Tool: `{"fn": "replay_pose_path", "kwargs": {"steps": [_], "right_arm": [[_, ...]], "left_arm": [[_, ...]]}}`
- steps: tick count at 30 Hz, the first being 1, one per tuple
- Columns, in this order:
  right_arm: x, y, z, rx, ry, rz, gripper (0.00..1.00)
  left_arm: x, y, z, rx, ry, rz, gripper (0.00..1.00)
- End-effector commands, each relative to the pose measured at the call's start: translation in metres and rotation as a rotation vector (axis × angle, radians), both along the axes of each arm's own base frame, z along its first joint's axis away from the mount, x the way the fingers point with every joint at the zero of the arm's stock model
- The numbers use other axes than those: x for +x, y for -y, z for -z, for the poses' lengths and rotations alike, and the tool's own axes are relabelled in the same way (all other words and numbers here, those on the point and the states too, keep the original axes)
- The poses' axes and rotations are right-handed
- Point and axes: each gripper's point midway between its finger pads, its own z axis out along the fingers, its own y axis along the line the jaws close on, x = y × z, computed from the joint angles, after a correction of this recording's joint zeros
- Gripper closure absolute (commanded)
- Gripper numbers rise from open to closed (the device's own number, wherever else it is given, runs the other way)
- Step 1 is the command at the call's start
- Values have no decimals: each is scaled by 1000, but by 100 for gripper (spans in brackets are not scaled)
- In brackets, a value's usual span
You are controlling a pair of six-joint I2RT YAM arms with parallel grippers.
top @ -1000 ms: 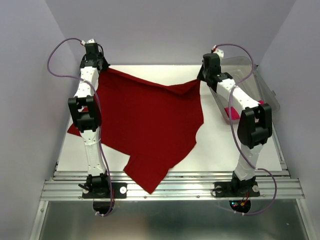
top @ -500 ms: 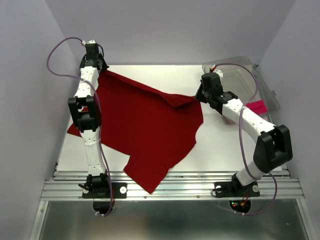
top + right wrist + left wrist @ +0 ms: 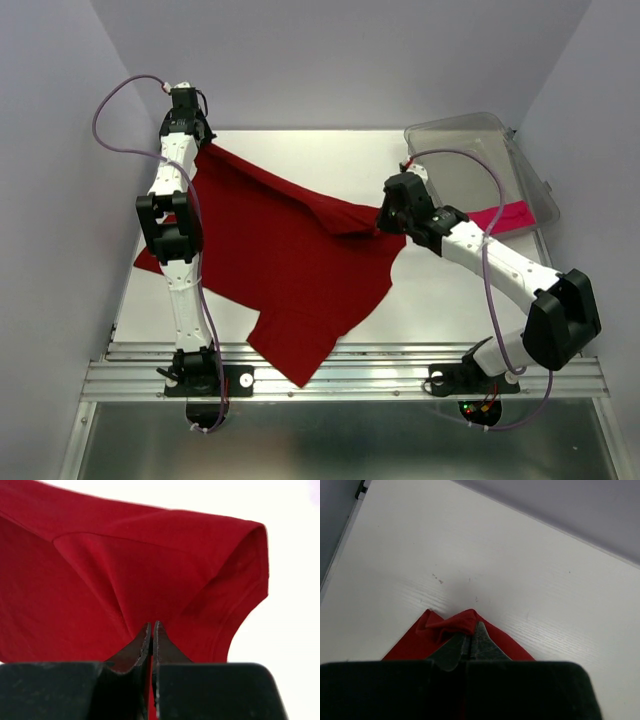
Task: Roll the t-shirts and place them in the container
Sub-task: Fold the T-shirt at the center of the board.
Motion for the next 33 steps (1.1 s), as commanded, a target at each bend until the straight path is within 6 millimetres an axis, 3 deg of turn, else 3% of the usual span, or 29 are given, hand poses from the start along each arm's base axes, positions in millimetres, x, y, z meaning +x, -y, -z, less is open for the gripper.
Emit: {"fn": "replay_pose_path", "kwargs": {"steps": [1,9,24,33], "right_arm": [[-19,-6,-6,19,-7,-16,99],[-48,-23,3,19,-53,-81,99],[-79,-28,16,0,-101,-139,99],[-85,-37,-6,15,-62,-189,99]], "left_arm": [[-1,-15,-28,53,37,-29,100],[-16,-25,-23,81,-11,-62,100],[-37,-39,5,130,-125,-109,100],[-34,-47,7,141,-123,-140,100]]}}
